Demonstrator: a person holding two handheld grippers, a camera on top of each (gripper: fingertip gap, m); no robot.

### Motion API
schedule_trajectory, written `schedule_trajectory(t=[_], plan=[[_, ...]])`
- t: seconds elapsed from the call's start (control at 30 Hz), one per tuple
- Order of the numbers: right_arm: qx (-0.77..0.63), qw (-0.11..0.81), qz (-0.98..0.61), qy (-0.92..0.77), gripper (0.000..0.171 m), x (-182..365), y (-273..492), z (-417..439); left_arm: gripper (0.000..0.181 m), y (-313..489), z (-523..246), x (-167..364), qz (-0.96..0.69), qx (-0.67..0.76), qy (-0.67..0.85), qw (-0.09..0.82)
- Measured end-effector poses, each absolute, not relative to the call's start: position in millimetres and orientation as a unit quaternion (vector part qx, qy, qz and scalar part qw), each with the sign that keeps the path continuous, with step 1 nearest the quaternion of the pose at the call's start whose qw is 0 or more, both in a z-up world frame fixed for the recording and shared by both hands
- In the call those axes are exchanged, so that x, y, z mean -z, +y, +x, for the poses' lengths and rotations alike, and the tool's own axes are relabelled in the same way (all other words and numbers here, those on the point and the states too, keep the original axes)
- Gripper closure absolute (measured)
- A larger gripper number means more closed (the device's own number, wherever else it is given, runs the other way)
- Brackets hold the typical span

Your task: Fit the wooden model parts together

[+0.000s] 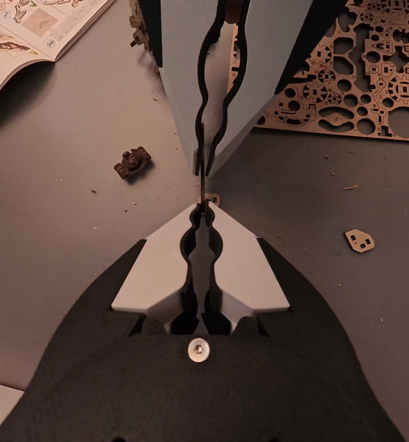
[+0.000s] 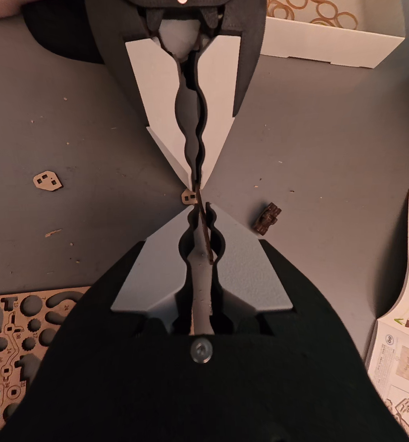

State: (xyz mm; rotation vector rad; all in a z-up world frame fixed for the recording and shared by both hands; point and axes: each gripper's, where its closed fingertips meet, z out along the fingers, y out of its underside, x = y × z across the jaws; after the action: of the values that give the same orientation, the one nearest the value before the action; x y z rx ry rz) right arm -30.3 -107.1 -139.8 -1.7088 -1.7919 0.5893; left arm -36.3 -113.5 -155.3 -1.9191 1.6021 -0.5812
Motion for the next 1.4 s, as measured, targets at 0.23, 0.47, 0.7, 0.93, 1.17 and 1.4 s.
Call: schedule_trajectory(t=[0.23,0.47,0.7,0.93,1.17,1.4], plan=[[-0.209,0.291,-0.641,-0.679,0.169,143.0,-107.4,-29.2,0.180,-113.5,-36.2,155.3,-0.714,0.215,0.601,0.286],[-0.206,0.288,-0.642,-0.681,0.169,143.7,-108.1,-28.4,0.180,-113.5,-36.0,155.3,-0.715,0.218,0.600,0.287],[-0.205,0.285,-0.643,-0.680,0.169,144.8,-108.4,-28.2,0.180,-113.5,-36.2,155.2,-0.713,0.214,0.601,0.290],[-0.203,0.287,-0.641,-0.682,0.169,144.9,-108.4,-28.0,0.180,-113.6,-36.1,155.2,-0.713,0.216,0.601,0.290],[-0.200,0.288,-0.640,-0.683,0.168,145.5,-108.0,-27.7,0.180,-113.5,-36.2,155.7,-0.714,0.218,0.600,0.289],[-0.196,0.290,-0.638,-0.686,0.169,145.5,-108.0,-27.7,0.180,-113.5,-36.8,158.3,-0.713,0.208,0.605,0.287]])
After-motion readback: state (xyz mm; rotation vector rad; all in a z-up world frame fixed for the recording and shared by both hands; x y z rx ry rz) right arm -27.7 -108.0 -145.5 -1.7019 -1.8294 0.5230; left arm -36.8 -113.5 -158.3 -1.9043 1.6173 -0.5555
